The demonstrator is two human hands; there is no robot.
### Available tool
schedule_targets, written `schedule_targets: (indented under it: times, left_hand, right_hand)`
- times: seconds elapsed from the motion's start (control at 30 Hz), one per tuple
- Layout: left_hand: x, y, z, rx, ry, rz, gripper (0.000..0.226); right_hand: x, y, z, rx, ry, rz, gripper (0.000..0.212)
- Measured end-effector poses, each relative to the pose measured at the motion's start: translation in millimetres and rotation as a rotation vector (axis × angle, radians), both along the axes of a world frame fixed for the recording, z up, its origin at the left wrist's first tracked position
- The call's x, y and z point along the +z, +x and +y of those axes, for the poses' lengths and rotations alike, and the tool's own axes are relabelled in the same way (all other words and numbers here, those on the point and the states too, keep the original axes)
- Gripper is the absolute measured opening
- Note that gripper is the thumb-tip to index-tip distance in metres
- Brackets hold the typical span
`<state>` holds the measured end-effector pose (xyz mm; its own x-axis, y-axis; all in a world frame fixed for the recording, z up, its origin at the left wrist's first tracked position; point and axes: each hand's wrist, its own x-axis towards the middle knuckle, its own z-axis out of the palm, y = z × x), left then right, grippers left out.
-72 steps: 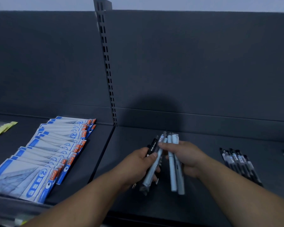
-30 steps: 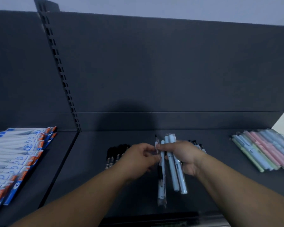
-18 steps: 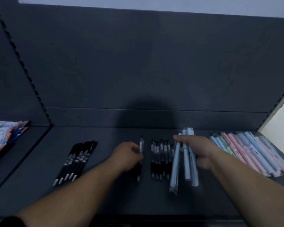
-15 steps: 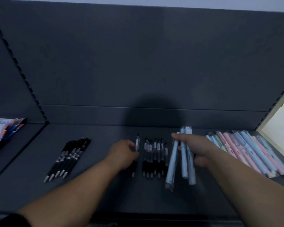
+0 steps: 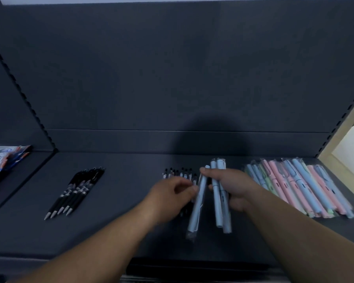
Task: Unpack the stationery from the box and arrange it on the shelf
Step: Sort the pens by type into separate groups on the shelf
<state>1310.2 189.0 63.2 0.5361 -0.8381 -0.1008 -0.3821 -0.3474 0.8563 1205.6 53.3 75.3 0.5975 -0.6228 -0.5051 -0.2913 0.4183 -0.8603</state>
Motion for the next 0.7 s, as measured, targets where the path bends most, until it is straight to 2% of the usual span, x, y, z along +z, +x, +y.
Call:
schedule_targets:
  times: [0.03, 0.1, 0.23, 0.37, 0.53, 0.7]
  left_hand:
    - [1, -6, 0, -0.077, 0.024, 0.085, 0.014]
    - [-2, -9, 1, -0.15, 0.046, 0.139, 0.009]
    - [-11, -3, 4, -0.102, 0.005, 0.246, 0.024]
    - [-14, -4, 6, -0.12, -0.07, 0.341, 0.014]
    - [-6, -6, 1, -0.074, -0.14, 0.111, 0.012]
    - [2, -17, -9, -0.081, -0.226, -0.1, 0.006]
  right_hand:
    - [1, 0, 3, 0.007, 0.009, -0.011, 0.022]
    - [3, 0, 8, 0.003, 0.012, -0.021, 0.019]
    - [5, -4, 13, -0.038, -0.044, -0.032, 0.022]
    - [2, -10, 18, -0.109, -0.048, -0.05, 0.021]
    - [1, -25, 19, -0.224, 0.023, -0.055, 0.031]
    - [-1, -45, 8, -0.258, -0.027, -0.013, 0.034]
